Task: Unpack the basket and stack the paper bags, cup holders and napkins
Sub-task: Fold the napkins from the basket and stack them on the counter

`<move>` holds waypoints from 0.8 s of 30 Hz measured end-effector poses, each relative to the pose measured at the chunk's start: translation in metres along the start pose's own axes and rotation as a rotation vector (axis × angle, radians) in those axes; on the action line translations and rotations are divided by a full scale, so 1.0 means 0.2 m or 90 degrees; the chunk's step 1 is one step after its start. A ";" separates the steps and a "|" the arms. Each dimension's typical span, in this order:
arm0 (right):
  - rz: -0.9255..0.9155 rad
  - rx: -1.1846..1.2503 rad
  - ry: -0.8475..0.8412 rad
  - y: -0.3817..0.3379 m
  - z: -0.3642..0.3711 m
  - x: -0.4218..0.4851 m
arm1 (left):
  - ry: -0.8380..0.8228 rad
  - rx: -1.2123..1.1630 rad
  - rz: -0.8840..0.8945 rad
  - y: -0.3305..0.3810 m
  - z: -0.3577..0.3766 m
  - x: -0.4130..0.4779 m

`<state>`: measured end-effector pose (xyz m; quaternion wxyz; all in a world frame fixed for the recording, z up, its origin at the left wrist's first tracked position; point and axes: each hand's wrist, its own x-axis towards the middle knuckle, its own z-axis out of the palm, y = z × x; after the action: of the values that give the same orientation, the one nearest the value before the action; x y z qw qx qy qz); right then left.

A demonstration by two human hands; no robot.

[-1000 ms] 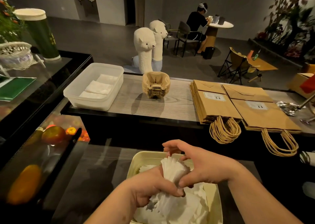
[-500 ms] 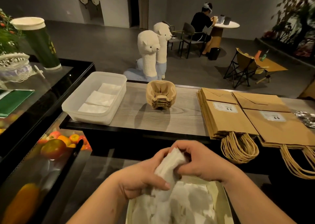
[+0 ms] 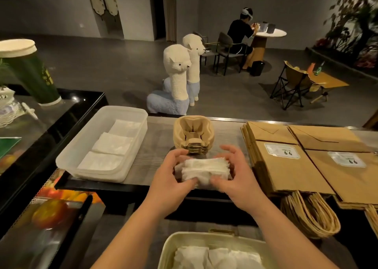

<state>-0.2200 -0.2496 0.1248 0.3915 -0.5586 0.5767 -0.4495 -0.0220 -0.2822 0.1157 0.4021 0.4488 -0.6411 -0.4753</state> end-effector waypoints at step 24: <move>-0.055 -0.075 -0.078 0.11 0.05 0.00 | 0.114 0.265 0.066 0.09 0.05 0.11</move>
<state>-0.2161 -0.2502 0.1014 0.3726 -0.6315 0.5528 -0.3960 -0.0411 -0.2986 0.1324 0.3801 0.5287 -0.7094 -0.2698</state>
